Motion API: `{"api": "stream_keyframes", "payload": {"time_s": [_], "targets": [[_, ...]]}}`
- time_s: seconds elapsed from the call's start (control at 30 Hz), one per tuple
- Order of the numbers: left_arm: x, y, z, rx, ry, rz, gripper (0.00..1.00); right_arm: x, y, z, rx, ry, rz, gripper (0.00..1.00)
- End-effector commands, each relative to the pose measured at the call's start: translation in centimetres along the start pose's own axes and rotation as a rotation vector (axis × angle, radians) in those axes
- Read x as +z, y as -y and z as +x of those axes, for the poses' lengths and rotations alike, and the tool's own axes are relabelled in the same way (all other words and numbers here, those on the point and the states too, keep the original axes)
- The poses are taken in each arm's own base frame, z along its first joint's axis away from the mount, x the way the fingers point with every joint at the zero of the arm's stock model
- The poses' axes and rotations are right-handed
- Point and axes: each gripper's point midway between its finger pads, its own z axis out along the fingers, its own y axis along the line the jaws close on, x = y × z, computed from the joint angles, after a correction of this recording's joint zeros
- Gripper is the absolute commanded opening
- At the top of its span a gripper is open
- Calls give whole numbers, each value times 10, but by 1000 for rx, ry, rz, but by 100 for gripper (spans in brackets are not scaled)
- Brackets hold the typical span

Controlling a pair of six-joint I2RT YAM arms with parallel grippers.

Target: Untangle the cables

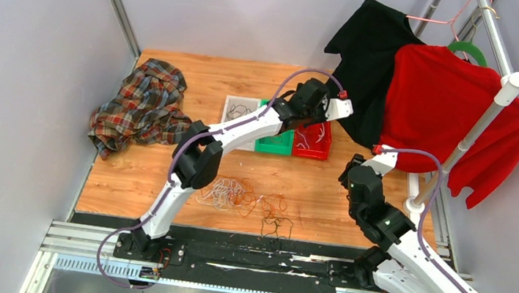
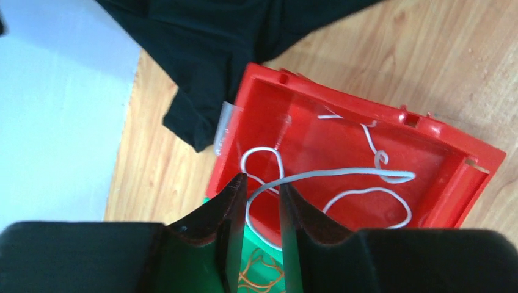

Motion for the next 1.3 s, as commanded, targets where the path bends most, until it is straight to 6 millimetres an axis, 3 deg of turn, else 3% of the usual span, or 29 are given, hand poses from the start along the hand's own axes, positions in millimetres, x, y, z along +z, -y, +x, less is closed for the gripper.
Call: {"api": "stream_keyframes", "payload": {"time_s": [0.0,0.07,0.13,0.2,0.27,0.37,0.5,0.63,0.83,1.1,1.27], "targets": [[11,17,9,4,-29,48,32,-1,6,-4,26,10,21,42],[8,18,0,-23,-1,65,40,-1,6,-6,24,13,21,42],[3,18,-11,-49,30,89,59,-2,5,-8,23,16,20,42],[-5,14,-24,-67,57,106,68,-2,5,-10,24,18,21,42],[-16,3,-37,-96,78,108,73,-2,4,-11,22,17,21,42],[-40,-11,-51,-140,114,149,95,-2,4,-11,19,16,19,42],[-72,-25,-50,-132,122,181,97,-2,3,-12,20,13,13,42],[-96,-17,-25,-97,48,242,98,1,-6,-12,9,1,-13,47],[-148,3,18,-138,-41,373,98,25,-42,2,-93,-107,-112,59],[-228,5,102,-211,-143,376,98,92,-47,22,-166,-253,-19,52],[-265,14,144,-281,-180,367,98,126,-45,34,-182,-319,6,48]]}}
